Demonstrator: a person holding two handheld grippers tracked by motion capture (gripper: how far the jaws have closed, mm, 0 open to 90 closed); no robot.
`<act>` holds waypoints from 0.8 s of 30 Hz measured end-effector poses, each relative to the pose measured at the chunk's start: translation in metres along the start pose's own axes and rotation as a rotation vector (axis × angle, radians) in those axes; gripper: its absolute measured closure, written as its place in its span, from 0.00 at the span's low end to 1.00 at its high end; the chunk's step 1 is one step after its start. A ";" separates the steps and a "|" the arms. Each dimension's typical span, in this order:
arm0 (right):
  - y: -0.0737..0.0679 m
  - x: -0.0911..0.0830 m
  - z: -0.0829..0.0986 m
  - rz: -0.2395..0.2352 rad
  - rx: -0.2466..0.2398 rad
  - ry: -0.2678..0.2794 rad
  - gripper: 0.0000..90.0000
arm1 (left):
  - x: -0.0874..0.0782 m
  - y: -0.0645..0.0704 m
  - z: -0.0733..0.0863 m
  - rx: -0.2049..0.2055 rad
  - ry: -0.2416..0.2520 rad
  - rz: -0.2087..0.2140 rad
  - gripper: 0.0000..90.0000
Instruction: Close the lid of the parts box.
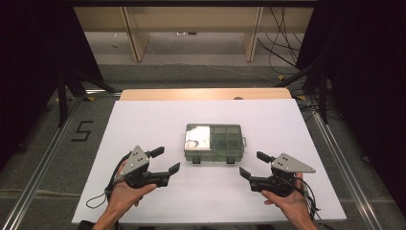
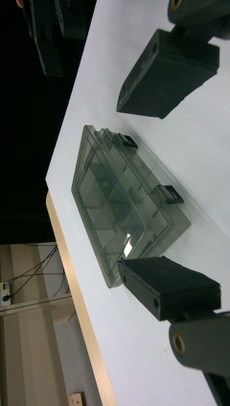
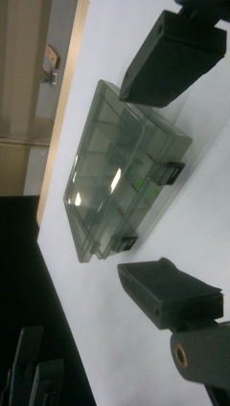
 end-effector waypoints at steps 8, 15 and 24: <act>-0.001 -0.003 0.002 0.002 -0.007 0.003 0.19 | 0.001 0.004 0.002 0.008 -0.009 0.009 0.23; 0.000 -0.005 0.002 0.000 0.000 0.011 0.19 | 0.001 0.006 0.002 -0.004 -0.007 0.012 0.23; 0.001 -0.002 0.003 0.000 0.000 0.023 0.18 | 0.002 0.005 0.003 0.002 -0.012 0.014 0.22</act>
Point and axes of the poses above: each handheld gripper's, and its own axes: x roughly forward along the jaws, z roughly out of its underside, y roughly to its right, the point moved 3 cm from there along x, roughly forward along the jaws, and after that the axes turned 11 degrees about z, right-handed, at the moved point
